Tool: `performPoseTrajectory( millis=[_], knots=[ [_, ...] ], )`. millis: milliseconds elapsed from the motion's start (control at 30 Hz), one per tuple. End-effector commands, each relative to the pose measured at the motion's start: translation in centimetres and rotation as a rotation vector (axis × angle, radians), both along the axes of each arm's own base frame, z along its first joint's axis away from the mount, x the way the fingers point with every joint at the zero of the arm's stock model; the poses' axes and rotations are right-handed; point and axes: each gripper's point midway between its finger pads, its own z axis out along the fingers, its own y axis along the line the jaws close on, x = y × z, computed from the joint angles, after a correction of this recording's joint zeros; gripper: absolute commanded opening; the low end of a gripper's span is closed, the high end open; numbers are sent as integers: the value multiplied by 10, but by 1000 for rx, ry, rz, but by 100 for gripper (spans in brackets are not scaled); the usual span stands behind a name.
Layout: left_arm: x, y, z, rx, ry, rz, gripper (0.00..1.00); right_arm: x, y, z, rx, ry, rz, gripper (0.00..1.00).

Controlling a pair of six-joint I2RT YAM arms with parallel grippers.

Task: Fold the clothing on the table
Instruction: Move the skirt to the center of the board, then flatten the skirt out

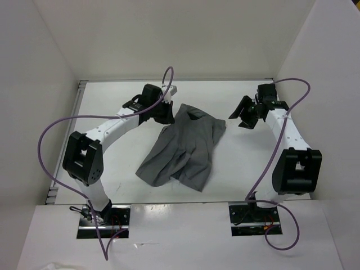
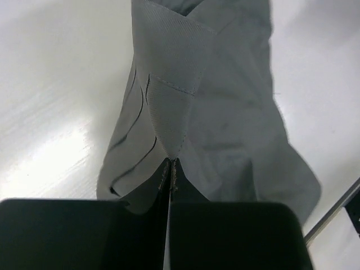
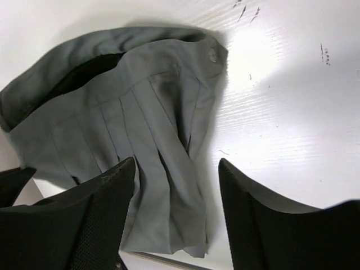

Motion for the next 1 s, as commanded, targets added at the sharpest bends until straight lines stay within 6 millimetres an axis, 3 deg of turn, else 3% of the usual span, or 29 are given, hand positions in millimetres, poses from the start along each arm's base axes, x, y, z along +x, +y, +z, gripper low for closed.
performPoseTrajectory(
  millis=[0, 100, 200, 233, 333, 367, 467, 700, 833, 900, 967],
  knots=[
    [22, 13, -13, -63, 36, 134, 0, 21, 5, 5, 6, -60, 60, 64],
    [37, 31, -18, -127, 72, 218, 0, 30, 9, -26, 4, 20, 79, 59],
    [53, 57, -18, -205, 92, 345, 0, 42, 14, -41, -15, 46, 88, 56],
    [56, 63, -20, -224, 100, 365, 0, 42, 15, -59, -31, 89, 87, 54],
    [63, 78, -7, -282, 74, 388, 0, 54, 17, -73, -34, 109, 84, 52],
    [63, 77, -11, -288, 91, 386, 0, 53, 17, -87, -32, 144, 85, 52],
    [65, 79, -15, -307, 118, 369, 0, 57, 30, -99, -23, 170, 95, 52],
    [66, 75, -22, -319, 132, 344, 0, 80, 66, -113, 56, 151, 165, 50],
    [70, 82, -24, -325, 133, 354, 0, 89, 84, -120, 65, 153, 187, 50],
    [70, 84, -27, -332, 146, 350, 0, 94, 86, -135, 37, 177, 184, 46],
    [73, 88, -25, -341, 138, 351, 0, 95, 91, -143, 25, 200, 190, 28]
  ],
)
